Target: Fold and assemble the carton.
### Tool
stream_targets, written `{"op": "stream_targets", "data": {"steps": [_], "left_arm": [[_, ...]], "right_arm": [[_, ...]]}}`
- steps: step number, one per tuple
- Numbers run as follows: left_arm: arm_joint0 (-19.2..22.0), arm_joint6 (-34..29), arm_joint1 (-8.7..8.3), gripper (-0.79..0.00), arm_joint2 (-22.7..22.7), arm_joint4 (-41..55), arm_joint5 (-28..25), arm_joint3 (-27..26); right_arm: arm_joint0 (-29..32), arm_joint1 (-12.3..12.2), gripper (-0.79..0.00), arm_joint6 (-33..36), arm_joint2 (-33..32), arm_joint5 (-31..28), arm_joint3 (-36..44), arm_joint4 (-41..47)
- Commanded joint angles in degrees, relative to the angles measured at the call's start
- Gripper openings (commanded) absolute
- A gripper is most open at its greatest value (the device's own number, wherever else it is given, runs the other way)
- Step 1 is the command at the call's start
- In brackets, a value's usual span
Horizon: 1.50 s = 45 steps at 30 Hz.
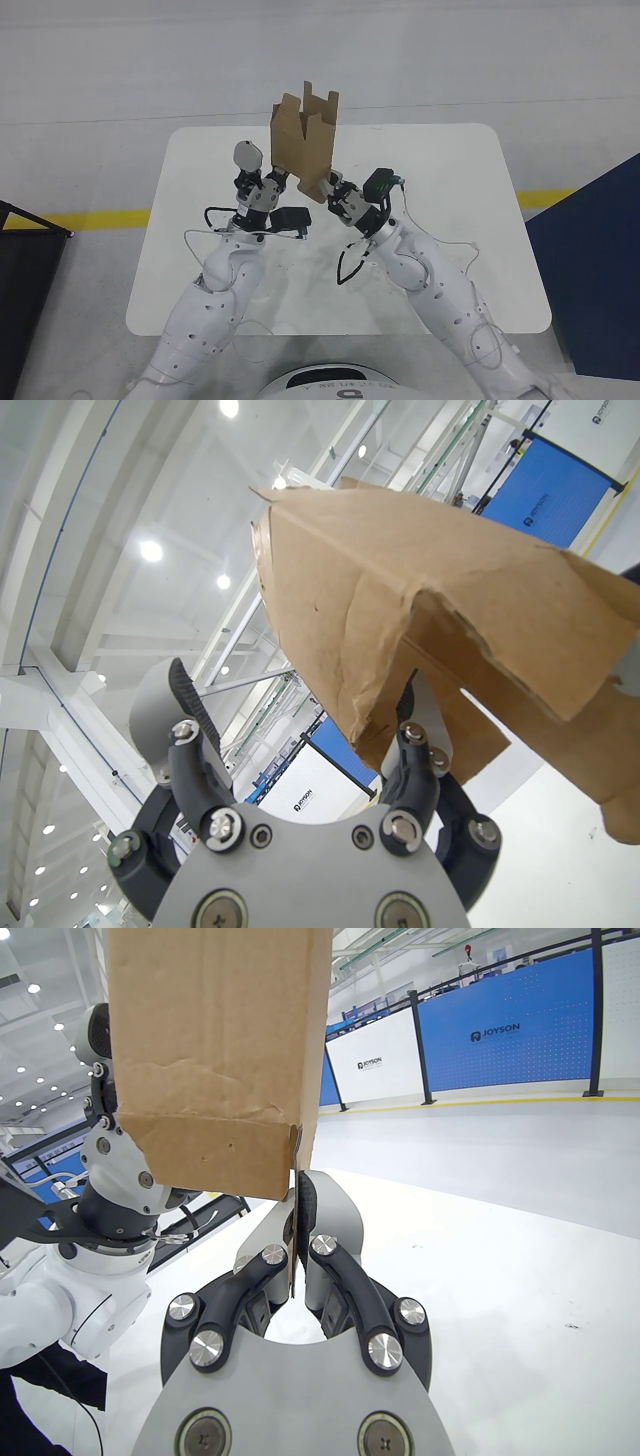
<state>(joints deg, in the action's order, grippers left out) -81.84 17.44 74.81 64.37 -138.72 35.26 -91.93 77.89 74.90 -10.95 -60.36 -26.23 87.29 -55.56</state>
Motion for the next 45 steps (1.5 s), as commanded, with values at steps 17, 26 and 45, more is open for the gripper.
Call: {"op": "stream_targets", "data": {"steps": [17, 26, 45], "left_arm": [[-1.3, 3.2, 0.89, -0.089, -3.8, -4.3, 3.1, -0.2], [-0.8, 1.7, 1.31, -0.425, -4.0, -6.0, 4.5, 0.1], [0.4, -1.5, 2.04, -0.785, -1.0, -3.9, 7.8, 0.1]], "right_arm": [[-0.9, 0.4, -0.785, 1.8, 1.1, 1.0, -0.1, 0.1], [-0.7, 0.4, -0.785, 1.3, 0.7, 0.4, -0.3, 0.2], [-1.2, 0.7, -0.662, 0.9, 1.8, -1.1, -0.9, 0.4]]}}
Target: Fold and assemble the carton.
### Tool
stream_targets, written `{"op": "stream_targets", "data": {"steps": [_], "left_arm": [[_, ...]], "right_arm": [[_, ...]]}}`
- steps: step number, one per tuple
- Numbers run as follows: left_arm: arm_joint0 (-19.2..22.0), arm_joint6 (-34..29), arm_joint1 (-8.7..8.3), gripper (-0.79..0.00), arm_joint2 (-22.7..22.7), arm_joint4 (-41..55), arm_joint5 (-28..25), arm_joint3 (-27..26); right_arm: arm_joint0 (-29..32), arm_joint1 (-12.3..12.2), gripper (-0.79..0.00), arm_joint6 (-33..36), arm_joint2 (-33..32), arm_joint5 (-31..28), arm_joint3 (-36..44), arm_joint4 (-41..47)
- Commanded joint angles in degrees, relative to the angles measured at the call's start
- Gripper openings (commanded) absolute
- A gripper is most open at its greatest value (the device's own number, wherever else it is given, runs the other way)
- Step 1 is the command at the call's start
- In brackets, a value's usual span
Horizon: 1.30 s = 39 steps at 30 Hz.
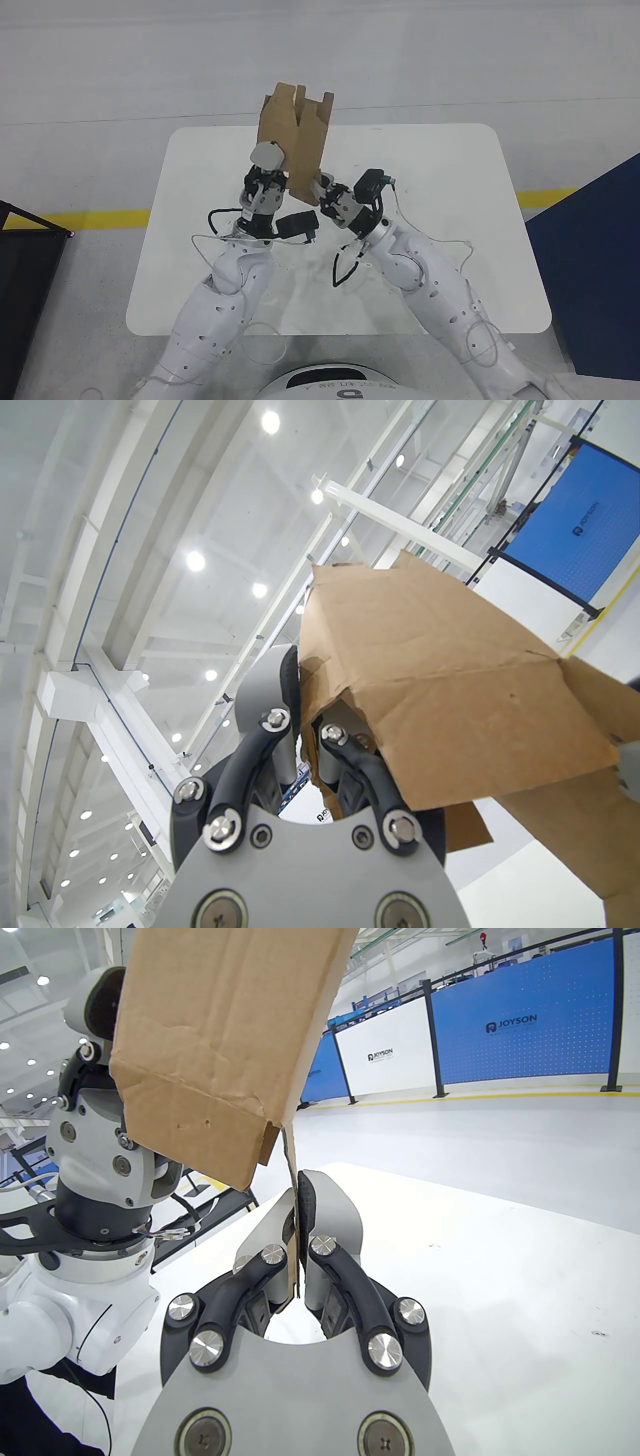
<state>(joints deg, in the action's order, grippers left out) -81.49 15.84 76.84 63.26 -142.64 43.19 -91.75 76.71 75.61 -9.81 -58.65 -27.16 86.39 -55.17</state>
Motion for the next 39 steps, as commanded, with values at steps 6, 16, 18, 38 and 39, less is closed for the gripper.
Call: {"op": "stream_targets", "data": {"steps": [6, 16, 18, 38, 39], "left_arm": [[0.0, 1.0, -0.01, -0.785, 1.6, 0.6, 0.2, -0.8], [0.4, 3.6, -0.73, -0.785, 6.1, 0.9, -5.7, -0.1], [0.7, 4.4, -1.27, -0.785, 8.0, -0.4, -11.7, -0.2], [-3.9, 24.3, -5.79, -0.785, 22.1, -1.6, -47.2, -11.1], [-3.9, 24.3, -5.79, -0.785, 22.1, -1.6, -47.2, -11.1]], "right_arm": [[0.3, 0.0, 0.0, -1.4, 0.3, -1.4, 0.2, -0.8], [3.0, -0.7, 0.0, -5.2, -2.0, -6.7, 1.5, 0.3], [4.2, -1.0, 0.0, -6.2, -3.7, -6.5, 2.3, -0.2], [9.3, -2.2, 0.0, -7.6, -10.2, -3.7, 6.3, -0.8], [9.5, -2.3, 0.0, -7.1, -10.4, -3.6, 6.5, -0.7]]}}
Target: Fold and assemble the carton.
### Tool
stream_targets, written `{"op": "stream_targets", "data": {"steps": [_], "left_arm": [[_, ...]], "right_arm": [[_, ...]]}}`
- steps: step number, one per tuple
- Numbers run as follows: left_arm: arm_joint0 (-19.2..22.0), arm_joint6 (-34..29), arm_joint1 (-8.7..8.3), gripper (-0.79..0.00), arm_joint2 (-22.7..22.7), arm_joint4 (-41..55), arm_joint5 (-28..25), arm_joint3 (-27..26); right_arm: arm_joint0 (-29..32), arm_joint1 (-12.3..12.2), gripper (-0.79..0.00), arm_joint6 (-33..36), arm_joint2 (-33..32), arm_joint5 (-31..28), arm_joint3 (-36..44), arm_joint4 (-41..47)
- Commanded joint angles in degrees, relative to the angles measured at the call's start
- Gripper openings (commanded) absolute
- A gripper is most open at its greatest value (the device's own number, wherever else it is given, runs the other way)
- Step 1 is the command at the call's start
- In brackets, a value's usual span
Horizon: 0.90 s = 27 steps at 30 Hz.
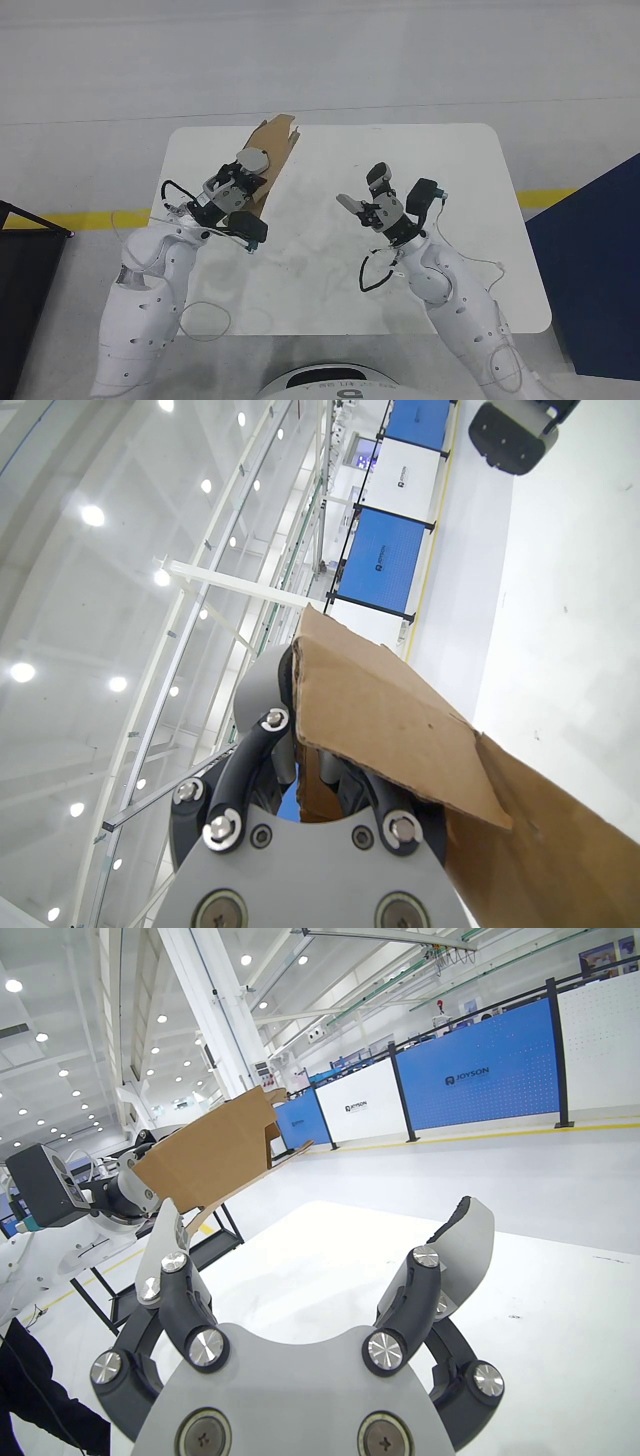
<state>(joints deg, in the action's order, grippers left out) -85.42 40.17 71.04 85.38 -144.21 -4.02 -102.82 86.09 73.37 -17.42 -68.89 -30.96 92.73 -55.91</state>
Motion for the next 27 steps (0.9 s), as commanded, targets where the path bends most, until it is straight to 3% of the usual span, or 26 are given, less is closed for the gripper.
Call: {"op": "stream_targets", "data": {"steps": [1, 3, 6, 10, 14, 19, 21, 27], "left_arm": [[0.0, 0.0, 0.0, -0.785, 0.0, 0.0, 0.0, 0.0], [-0.1, -0.3, -0.09, -0.785, -0.2, -1.6, 0.2, 0.1], [-0.2, 1.3, -0.72, -0.785, -2.4, -13.6, 2.7, 0.0], [1.5, 15.2, -1.73, -0.785, -5.6, -18.9, 1.8, -0.6], [4.2, 23.1, -2.38, -0.785, -6.1, -16.9, 0.3, 0.9], [6.7, 24.0, -2.61, -0.785, -5.3, -10.1, 0.2, 3.3], [6.8, 23.7, -2.63, -0.785, -5.2, -9.8, 0.3, 3.5], [6.8, 23.7, -2.63, -0.785, -5.2, -9.8, 0.3, 3.5]], "right_arm": [[0.3, -0.1, 0.0, 0.8, -0.6, 0.1, 0.2, 0.3], [0.4, -0.3, 0.0, 1.6, -1.4, 0.4, 0.1, -0.1], [-0.1, -0.5, 0.0, 4.0, -1.6, 0.8, 0.0, -1.8], [-0.6, -0.7, 0.0, 6.1, -2.2, 2.0, 0.1, -3.7], [0.7, -1.1, 0.0, 5.8, -4.8, 3.0, 1.3, -4.0], [4.6, -1.8, 0.0, 3.3, -9.3, 2.7, 4.2, -2.8], [5.6, -1.8, 0.0, 0.9, -9.9, 0.0, 5.0, 0.6], [5.6, -1.8, 0.0, 0.9, -9.9, 0.0, 5.0, 0.6]]}}
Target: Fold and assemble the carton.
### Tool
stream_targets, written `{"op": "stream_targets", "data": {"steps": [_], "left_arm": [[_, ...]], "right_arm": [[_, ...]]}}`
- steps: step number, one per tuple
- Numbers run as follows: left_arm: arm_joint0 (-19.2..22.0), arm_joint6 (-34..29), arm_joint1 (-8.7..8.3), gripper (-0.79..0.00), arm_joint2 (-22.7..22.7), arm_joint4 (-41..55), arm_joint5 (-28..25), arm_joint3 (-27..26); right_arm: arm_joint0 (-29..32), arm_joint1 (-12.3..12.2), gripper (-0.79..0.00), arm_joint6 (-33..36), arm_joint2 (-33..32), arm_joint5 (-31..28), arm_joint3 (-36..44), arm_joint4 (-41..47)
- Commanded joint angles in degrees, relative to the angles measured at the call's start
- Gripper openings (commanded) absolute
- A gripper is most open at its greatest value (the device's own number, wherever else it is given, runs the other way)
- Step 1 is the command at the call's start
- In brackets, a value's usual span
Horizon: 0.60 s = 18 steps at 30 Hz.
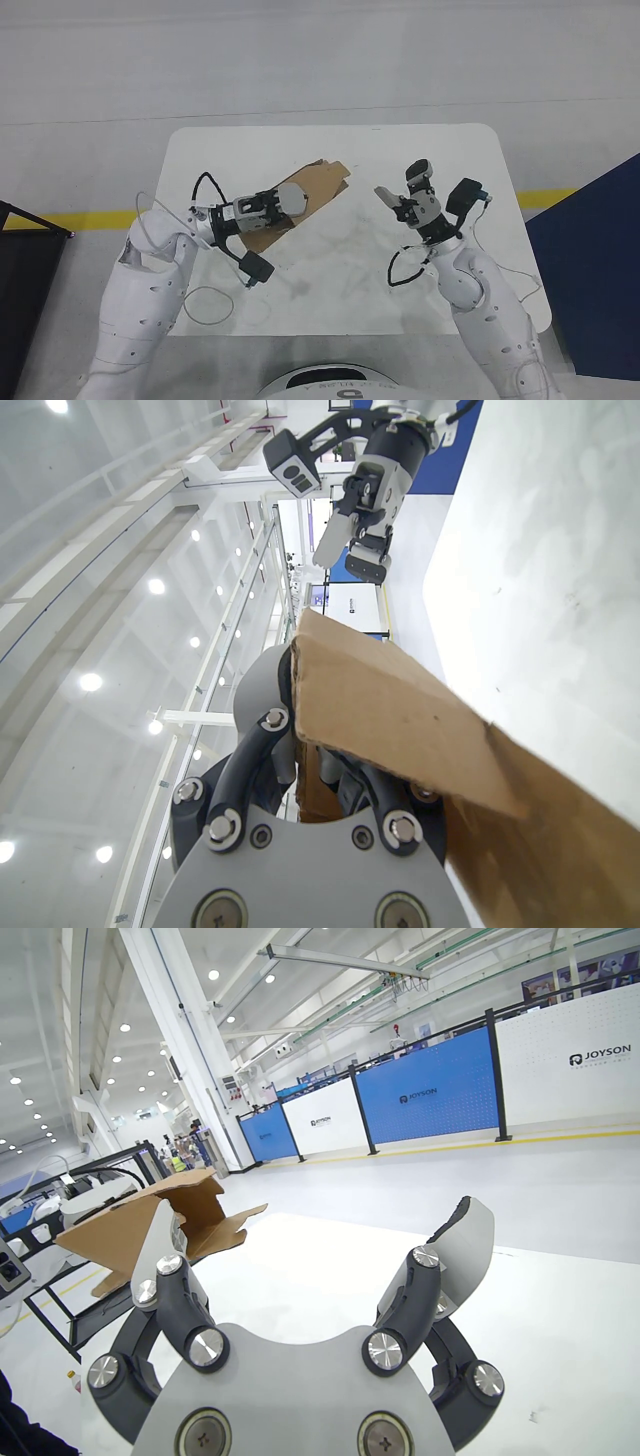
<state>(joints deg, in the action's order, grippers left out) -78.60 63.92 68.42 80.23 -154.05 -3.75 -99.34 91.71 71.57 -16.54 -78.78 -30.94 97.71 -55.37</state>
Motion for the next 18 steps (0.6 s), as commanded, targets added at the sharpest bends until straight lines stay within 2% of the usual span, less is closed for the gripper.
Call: {"op": "stream_targets", "data": {"steps": [1, 3, 4, 6, 9, 15, 18], "left_arm": [[0.0, 0.0, 0.0, -0.785, 0.0, 0.0, 0.0, 0.0], [0.0, 0.0, 0.0, -0.785, 0.0, 0.0, 0.0, 0.0], [-0.2, 0.3, -0.21, -0.785, -0.7, -3.2, 0.1, -0.4], [-0.6, 4.0, -0.74, -0.785, -2.4, -7.9, -0.9, -1.7], [-0.2, 9.5, -1.53, -0.785, -1.8, -8.5, -3.0, -2.7], [1.6, 16.8, -2.74, -0.785, 0.4, -4.7, -4.3, -1.1], [2.5, 17.7, -3.12, -0.785, 0.5, -3.7, -4.0, 0.3]], "right_arm": [[0.0, 0.0, 0.0, 0.0, 0.0, 0.0, 0.0, 0.0], [0.0, 0.0, 0.0, 0.6, 0.0, 0.9, -0.1, -0.3], [-0.2, 0.0, 0.0, 1.2, -0.1, 2.0, -0.3, -0.7], [-0.5, 0.0, 0.0, 2.6, -0.5, 3.6, -1.5, -0.9], [-1.6, -0.4, 0.0, 7.5, -1.2, 3.5, -2.6, -2.3], [-3.4, -1.1, 0.0, 15.1, -0.7, -6.4, -2.6, -2.7], [-4.2, -1.3, 0.0, 17.7, 0.6, -9.4, -2.6, -2.4]]}}
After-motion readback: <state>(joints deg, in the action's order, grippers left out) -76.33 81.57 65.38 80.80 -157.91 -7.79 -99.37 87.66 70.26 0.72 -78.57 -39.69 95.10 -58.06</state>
